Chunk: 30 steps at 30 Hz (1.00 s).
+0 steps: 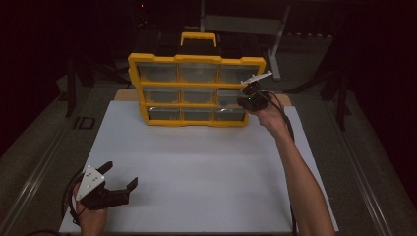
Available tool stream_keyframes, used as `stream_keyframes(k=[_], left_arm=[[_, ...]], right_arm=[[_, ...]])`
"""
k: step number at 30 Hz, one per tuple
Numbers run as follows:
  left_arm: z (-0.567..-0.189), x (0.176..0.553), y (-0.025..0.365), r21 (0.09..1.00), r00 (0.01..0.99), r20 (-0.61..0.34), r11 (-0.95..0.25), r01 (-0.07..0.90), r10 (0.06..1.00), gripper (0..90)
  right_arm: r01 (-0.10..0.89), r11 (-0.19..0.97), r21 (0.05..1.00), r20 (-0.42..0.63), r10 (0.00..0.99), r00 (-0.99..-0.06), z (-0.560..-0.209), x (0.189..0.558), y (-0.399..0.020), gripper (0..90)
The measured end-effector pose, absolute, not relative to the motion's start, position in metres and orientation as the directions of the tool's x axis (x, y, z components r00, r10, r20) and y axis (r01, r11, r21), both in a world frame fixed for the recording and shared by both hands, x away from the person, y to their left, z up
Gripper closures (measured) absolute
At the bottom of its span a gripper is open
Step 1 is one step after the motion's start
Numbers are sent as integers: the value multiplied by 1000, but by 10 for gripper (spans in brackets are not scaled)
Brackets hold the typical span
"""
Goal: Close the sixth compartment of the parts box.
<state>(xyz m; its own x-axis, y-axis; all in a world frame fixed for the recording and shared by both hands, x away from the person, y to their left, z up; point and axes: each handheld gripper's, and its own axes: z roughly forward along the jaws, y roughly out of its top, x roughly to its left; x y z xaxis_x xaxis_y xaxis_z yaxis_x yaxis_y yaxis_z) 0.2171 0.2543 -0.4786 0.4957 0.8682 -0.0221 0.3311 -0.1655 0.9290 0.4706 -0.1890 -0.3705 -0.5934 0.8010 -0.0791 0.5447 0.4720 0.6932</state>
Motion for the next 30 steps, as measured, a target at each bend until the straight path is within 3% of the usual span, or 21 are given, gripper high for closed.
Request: stream_keyframes(k=[30], left_arm=[[-479, 217, 254, 929, 495, -24, -164, 332, 869, 0]], right_arm=[[554, 455, 698, -103, 828, -551, -374, 476, -188, 900]])
